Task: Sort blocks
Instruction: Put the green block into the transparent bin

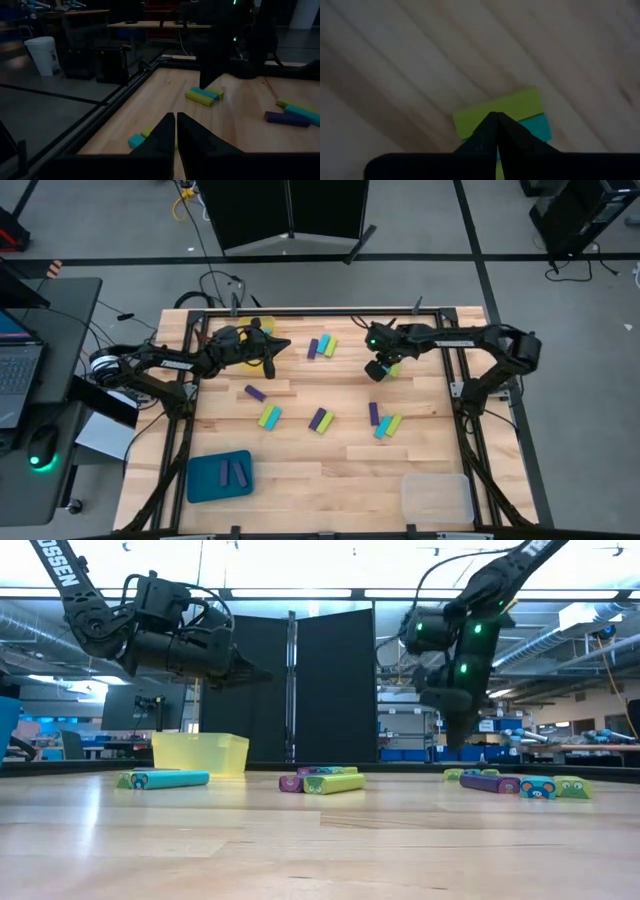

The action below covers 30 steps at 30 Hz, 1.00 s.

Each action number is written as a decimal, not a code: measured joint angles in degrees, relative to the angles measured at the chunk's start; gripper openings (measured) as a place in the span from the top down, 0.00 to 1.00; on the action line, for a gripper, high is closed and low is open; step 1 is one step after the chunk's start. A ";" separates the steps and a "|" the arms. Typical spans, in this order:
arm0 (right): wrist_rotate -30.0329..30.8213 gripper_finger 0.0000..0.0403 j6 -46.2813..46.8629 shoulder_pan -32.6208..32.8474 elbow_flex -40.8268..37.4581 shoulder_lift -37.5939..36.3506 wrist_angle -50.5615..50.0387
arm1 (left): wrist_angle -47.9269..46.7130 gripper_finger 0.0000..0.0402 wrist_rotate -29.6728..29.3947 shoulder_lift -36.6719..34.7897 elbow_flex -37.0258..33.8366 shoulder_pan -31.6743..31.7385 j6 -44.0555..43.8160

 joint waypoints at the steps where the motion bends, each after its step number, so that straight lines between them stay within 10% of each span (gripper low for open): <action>1: 0.00 0.95 -0.03 -0.06 0.00 0.96 0.36 | 0.00 0.94 -0.06 0.00 0.00 0.00 0.00; 20: -7.46 0.96 -16.46 6.18 0.69 4.23 5.15 | 0.06 0.94 -1.31 0.00 0.00 0.00 0.14; 30: -4.88 0.80 -3.47 10.08 8.06 4.17 5.07 | -0.07 0.94 -1.59 0.00 0.00 0.00 0.16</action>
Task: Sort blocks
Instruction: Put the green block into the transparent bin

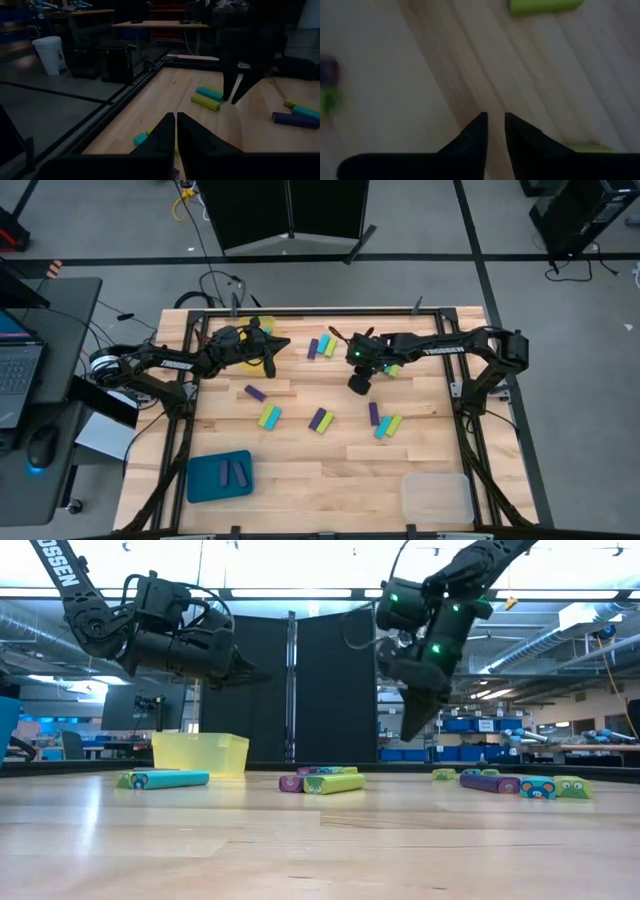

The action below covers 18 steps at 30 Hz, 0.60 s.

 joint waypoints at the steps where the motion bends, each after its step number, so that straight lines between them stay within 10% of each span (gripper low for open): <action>1: 1.09 0.78 2.65 0.10 0.47 0.00 -0.02 | -0.06 0.94 0.00 0.00 0.00 0.00 -0.02; 8: 12.84 0.65 17.21 -1.75 0.77 -0.02 0.02 | -0.52 0.94 -0.01 0.00 0.00 0.00 -0.02; 18: 13.18 0.56 26.97 -2.77 -1.10 -0.02 -2.52 | -1.24 0.94 -0.04 0.02 0.00 0.00 0.00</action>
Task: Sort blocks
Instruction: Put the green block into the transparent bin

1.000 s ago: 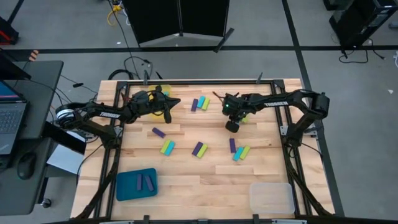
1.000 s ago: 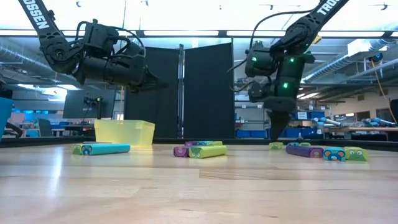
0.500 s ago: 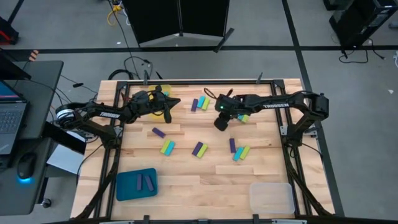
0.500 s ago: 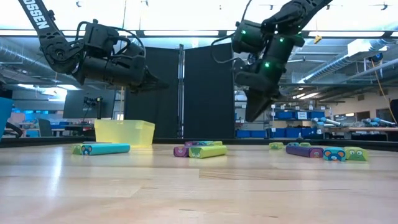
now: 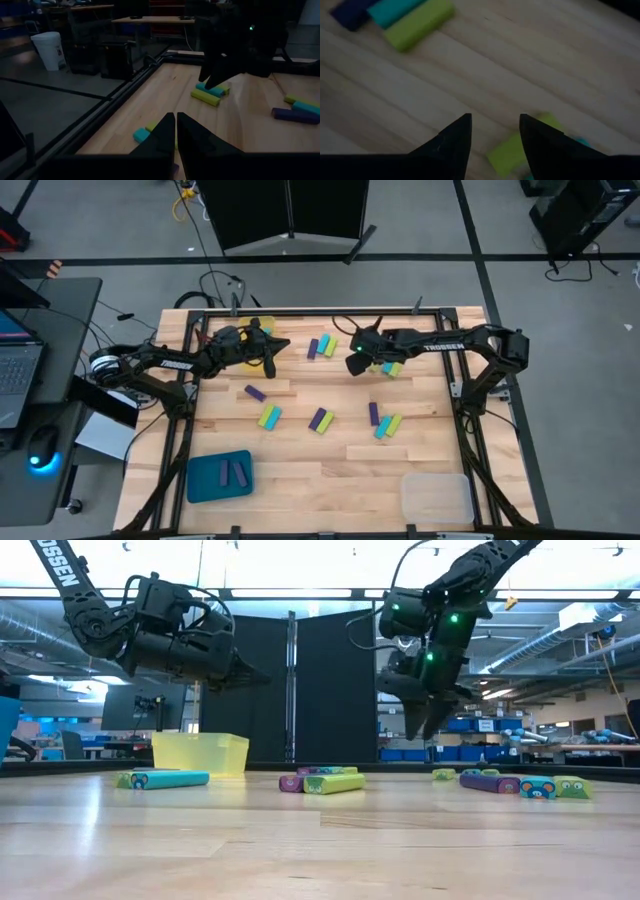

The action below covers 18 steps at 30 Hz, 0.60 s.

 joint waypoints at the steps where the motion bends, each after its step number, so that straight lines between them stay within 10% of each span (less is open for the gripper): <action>1: 0.12 0.56 0.67 -0.12 -0.33 0.00 -0.50 | 0.08 0.94 0.00 0.00 0.00 0.00 -0.02; 18: -1.33 0.56 9.88 -1.33 -2.91 0.13 -2.20 | 0.00 0.94 -0.02 0.00 0.00 0.00 -0.19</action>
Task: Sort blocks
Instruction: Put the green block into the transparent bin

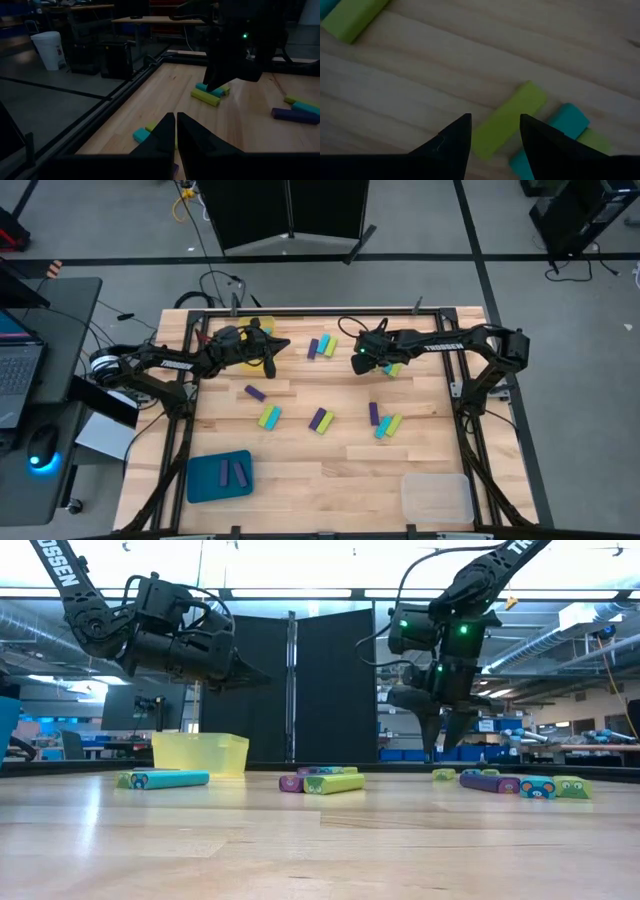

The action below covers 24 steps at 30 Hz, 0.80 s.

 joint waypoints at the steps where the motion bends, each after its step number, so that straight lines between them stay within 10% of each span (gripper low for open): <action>1: -0.12 0.56 0.01 0.02 0.00 0.26 0.08 | 0.00 0.94 0.00 0.00 0.00 0.00 -0.01; 24: -2.36 0.65 -6.20 -2.23 -0.02 9.04 3.76 | -0.77 0.94 0.33 0.00 0.02 0.00 -0.25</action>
